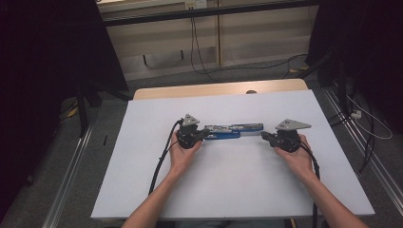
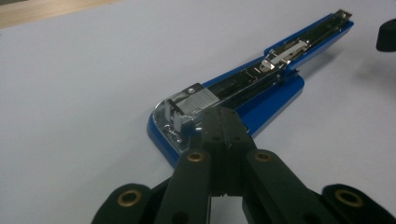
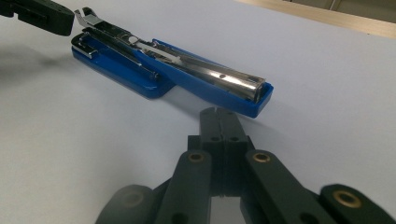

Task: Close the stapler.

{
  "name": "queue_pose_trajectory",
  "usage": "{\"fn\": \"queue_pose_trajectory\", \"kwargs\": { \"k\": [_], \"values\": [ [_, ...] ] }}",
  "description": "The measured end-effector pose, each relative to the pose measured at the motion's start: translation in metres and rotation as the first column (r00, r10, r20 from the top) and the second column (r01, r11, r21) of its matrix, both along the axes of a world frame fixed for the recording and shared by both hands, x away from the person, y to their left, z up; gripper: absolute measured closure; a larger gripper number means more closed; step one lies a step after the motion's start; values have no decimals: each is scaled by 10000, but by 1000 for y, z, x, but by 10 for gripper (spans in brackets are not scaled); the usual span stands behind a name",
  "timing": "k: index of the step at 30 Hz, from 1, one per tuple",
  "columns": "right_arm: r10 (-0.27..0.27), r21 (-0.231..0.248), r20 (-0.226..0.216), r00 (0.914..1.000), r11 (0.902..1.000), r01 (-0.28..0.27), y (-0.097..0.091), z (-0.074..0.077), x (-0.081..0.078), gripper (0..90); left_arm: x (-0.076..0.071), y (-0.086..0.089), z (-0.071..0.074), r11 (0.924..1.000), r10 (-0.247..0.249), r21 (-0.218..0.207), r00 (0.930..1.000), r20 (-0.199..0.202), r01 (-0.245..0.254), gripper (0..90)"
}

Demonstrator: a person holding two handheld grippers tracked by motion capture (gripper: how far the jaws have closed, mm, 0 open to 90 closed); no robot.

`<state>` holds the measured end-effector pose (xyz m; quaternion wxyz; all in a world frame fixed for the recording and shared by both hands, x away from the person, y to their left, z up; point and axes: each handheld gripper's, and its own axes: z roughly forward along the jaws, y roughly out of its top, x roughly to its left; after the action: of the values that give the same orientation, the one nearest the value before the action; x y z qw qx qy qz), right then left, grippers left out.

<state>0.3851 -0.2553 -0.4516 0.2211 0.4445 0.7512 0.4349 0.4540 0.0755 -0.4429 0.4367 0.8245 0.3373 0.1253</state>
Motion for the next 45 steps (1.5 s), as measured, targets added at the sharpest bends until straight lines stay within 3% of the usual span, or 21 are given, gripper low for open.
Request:
{"fn": "queue_pose_trajectory", "kwargs": {
  "k": [4,13,22,26,30,32,38,45],
  "values": [
    [38,-38,32,10000,10000,-38,1,0,1,900,3,-3,-5,9997,141,182,9999,-93,-140,900],
    [52,-101,-97,9999,9999,-53,1,-2,2,900,6,-5,-7,9998,195,-100,9993,-330,-198,900],
    [39,-31,-150,9999,10000,-40,4,0,3,900,5,-6,-9,9995,60,-311,9995,-296,-69,900],
    [-22,-136,-313,9995,9999,17,4,-2,7,900,4,-7,-8,10000,-26,27,9999,-133,27,900],
    [-73,-162,-372,9993,9998,67,3,0,12,900,5,-6,-8,10000,-22,-95,9998,-210,20,900],
    [-68,-202,-489,9988,9998,58,5,0,13,900,5,-6,-8,9999,-101,84,9999,-82,101,900],
    [8,-472,-995,9950,9989,-55,9,0,20,900,5,-5,-8,9998,-159,97,9999,-59,159,900],
    [-17,-518,-1275,9918,9986,-49,12,-6,24,900,5,-5,-8,9999,-105,-2,9998,-162,105,900]
  ]
}}
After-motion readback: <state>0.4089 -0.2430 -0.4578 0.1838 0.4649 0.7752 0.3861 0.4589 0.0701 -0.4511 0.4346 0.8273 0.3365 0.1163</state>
